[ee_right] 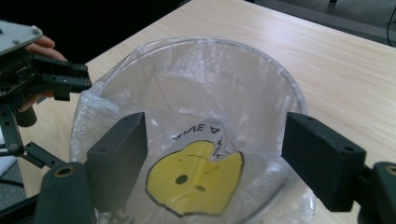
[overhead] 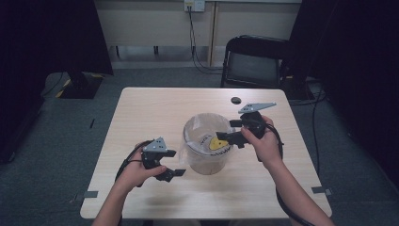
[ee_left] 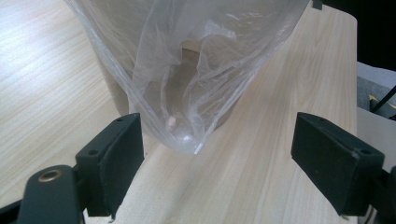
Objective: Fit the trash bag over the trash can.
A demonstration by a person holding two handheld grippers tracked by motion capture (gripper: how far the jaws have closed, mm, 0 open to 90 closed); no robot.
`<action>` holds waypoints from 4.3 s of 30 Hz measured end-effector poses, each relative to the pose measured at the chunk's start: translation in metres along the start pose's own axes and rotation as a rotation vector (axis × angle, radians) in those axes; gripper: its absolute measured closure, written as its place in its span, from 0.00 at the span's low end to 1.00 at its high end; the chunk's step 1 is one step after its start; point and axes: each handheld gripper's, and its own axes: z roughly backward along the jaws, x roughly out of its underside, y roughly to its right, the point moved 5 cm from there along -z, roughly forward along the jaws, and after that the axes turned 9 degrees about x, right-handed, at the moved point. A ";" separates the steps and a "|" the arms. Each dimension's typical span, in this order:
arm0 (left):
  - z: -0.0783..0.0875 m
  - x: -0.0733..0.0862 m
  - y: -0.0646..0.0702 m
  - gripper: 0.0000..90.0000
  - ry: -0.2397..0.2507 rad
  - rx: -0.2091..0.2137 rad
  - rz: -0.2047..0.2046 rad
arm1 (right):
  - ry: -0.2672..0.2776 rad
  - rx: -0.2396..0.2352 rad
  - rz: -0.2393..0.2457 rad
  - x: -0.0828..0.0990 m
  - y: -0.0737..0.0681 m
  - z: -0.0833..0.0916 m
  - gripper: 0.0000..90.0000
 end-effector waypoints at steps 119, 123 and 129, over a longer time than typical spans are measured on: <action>0.007 0.000 0.000 0.18 0.025 -0.003 0.003 | -0.175 0.015 0.117 0.007 -0.018 -0.027 0.24; 0.007 0.001 -0.001 0.18 0.024 -0.001 0.005 | -0.169 0.013 0.107 0.007 -0.016 -0.022 0.24; 0.005 0.003 -0.002 0.18 0.013 -0.005 0.012 | -0.162 0.004 0.117 0.007 -0.015 -0.017 0.24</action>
